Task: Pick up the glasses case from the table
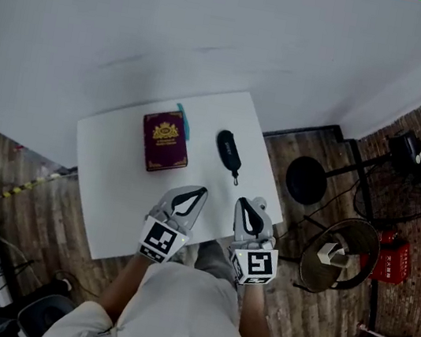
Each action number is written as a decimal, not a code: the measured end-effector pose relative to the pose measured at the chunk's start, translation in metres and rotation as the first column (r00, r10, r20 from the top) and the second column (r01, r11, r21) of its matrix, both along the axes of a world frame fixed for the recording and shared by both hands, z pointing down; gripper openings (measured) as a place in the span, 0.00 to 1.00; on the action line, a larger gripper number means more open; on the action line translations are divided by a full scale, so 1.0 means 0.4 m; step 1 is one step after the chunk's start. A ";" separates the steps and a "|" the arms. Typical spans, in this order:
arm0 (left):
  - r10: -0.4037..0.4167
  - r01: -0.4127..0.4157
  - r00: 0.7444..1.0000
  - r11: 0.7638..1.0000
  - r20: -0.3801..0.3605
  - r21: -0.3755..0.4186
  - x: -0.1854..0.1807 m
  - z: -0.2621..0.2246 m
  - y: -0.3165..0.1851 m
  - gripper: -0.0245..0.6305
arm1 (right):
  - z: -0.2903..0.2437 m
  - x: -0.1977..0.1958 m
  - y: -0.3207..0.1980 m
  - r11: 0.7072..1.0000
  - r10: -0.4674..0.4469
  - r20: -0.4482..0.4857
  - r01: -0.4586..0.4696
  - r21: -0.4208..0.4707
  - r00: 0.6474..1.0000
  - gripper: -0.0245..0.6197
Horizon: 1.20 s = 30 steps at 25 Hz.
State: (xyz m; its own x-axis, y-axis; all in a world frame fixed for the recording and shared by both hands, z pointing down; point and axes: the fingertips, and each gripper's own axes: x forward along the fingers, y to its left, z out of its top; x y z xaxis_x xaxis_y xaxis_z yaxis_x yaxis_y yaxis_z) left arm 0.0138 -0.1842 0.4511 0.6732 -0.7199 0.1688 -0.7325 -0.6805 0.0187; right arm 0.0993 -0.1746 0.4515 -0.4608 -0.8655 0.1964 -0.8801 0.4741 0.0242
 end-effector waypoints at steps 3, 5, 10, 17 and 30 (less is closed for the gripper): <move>-0.018 0.018 1.000 1.000 0.013 -0.024 0.017 0.025 -0.044 0.07 | 0.024 0.018 -0.050 1.000 -0.016 0.003 0.016 -0.023 1.000 0.06; -0.032 0.033 0.999 0.999 0.025 -0.042 0.028 0.042 -0.074 0.07 | 0.044 0.031 -0.085 0.998 -0.031 0.005 0.031 -0.046 1.000 0.07; -0.073 0.078 0.996 0.992 0.053 -0.101 0.047 0.095 -0.137 0.07 | 0.108 0.053 -0.159 0.990 -0.080 -0.001 0.079 -0.118 0.997 0.07; -0.120 0.132 0.989 0.978 0.087 -0.162 0.074 0.158 -0.212 0.07 | 0.190 0.079 -0.250 0.971 -0.133 -0.011 0.127 -0.205 0.991 0.11; -0.151 0.178 0.981 0.949 0.123 -0.260 0.087 0.268 -0.283 0.07 | 0.350 0.065 -0.347 0.919 -0.195 -0.043 0.167 -0.356 0.980 0.19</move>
State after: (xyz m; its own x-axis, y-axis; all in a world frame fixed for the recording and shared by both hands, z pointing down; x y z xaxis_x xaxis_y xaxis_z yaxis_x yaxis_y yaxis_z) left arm 0.0487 -0.2975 0.5582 0.5191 -0.7379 0.4312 -0.8412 -0.5305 0.1048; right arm 0.1253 -0.3133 0.5913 -0.5745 -0.6388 0.5118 -0.7807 0.6156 -0.1081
